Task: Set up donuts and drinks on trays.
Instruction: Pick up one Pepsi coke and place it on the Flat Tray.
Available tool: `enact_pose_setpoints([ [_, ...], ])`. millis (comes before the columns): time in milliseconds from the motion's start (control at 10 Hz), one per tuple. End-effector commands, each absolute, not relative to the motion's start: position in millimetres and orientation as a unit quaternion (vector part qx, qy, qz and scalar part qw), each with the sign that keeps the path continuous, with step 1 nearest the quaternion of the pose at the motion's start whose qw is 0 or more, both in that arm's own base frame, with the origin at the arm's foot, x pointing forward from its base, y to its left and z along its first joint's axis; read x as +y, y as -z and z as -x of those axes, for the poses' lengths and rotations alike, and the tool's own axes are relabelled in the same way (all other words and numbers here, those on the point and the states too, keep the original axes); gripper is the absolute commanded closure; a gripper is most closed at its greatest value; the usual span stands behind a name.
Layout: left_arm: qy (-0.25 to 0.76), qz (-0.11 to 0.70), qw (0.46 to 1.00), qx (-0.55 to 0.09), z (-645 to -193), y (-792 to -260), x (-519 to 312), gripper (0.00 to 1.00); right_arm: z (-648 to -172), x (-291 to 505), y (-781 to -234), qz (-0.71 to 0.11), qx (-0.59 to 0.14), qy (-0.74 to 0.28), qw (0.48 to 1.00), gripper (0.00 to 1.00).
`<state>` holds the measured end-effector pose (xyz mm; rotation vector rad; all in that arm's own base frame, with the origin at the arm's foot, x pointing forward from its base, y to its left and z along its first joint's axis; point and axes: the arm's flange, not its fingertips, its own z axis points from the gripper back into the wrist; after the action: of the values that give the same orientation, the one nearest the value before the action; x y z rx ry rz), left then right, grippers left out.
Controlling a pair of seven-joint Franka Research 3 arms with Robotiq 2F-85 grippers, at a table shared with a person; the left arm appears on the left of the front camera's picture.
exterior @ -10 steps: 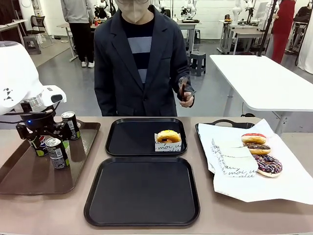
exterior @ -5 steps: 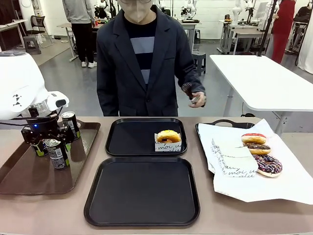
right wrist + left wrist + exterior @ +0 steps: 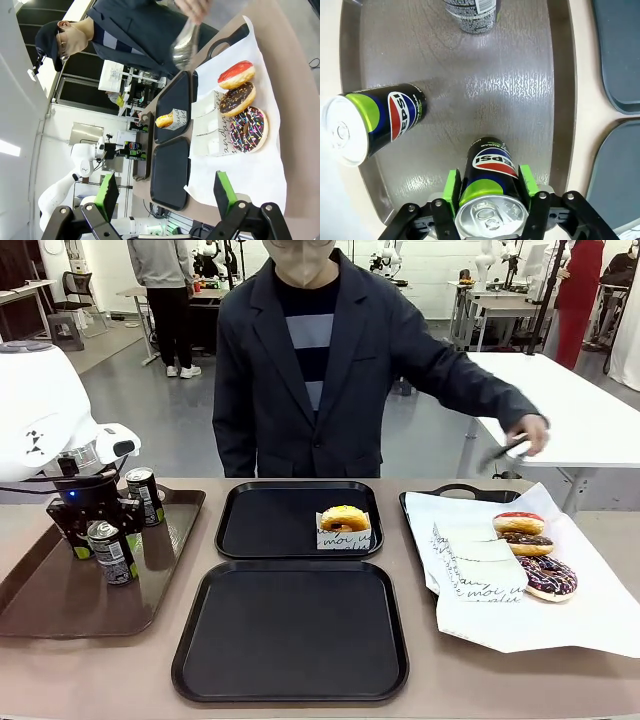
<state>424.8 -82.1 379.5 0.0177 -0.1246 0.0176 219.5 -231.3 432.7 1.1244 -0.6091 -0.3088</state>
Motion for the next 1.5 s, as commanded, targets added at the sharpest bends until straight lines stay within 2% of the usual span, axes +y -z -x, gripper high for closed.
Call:
enact_pose_setpoints([
  [0, -0.025, -0.03, 0.997, -0.068, -425.3, -380.1, -80.6, 0.62, -223.4, -233.1, -435.2, -0.53, -0.296, 0.139, 0.783, 0.0],
  [400, -0.039, -0.034, 0.996, -0.076, -422.0, -401.8, -83.7, 0.98, -223.4, -233.1, -435.2, -0.53, -0.296, 0.139, 0.783, 0.0],
  [900, -0.036, -0.018, 0.992, -0.124, -379.2, -496.2, -100.1, 0.98, -223.4, -233.1, -435.2, -0.53, -0.296, 0.139, 0.783, 0.0],
  [1400, -0.027, -0.015, 0.992, -0.124, -373.6, -506.4, -95.6, 0.98, -223.4, -233.1, -435.2, -0.53, -0.296, 0.139, 0.783, 0.0],
])
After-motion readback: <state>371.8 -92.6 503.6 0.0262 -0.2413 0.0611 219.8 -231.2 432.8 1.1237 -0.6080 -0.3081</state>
